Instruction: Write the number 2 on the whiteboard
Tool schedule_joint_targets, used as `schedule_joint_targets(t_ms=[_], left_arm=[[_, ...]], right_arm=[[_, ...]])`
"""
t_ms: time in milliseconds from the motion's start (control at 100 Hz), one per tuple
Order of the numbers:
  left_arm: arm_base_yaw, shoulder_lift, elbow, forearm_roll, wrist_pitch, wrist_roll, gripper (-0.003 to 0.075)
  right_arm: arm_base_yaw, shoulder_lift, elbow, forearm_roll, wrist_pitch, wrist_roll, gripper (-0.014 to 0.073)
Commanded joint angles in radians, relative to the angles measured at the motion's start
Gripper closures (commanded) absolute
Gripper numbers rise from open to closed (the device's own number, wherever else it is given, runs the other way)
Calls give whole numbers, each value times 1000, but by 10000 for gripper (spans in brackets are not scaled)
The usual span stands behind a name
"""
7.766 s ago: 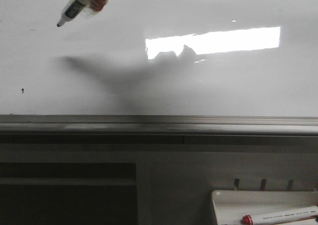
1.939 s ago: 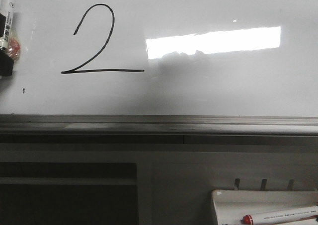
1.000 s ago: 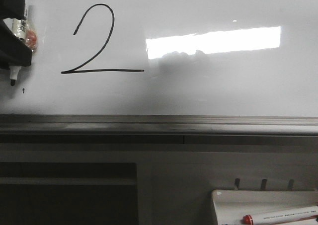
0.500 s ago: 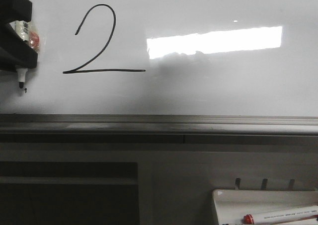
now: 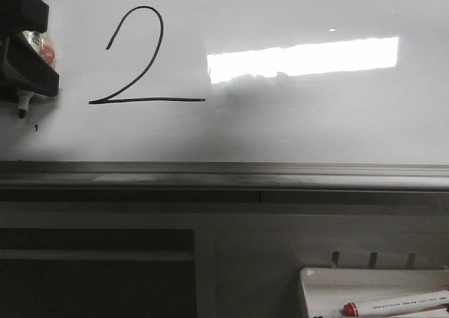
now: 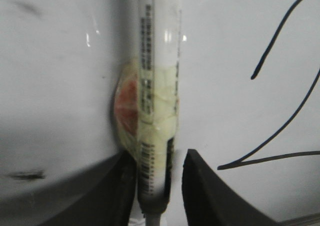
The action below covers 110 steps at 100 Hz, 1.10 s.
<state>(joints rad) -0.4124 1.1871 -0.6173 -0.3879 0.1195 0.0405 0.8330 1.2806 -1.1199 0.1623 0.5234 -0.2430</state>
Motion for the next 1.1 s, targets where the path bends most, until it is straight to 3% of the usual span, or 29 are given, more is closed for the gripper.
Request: schedule_joint_targets(t_ms=[0, 340, 930, 1000, 1090], left_arm=[[0, -17, -30, 12, -81, -5, 475], [0, -116, -30, 23, -52, 9, 475], [0, -114, -30, 53, -59, 9, 479], [0, -130, -30, 58, -61, 9, 480], [0, -165, -30, 60, -69, 9, 493]], right_arm=[[-5, -33, -33, 0, -59, 0, 49], [-5, -33, -33, 0, -59, 0, 49], [-5, -33, -33, 0, -57, 0, 50], [-5, -33, -33, 0, -51, 0, 102], [-5, -35, -33, 0, -41, 0, 305]])
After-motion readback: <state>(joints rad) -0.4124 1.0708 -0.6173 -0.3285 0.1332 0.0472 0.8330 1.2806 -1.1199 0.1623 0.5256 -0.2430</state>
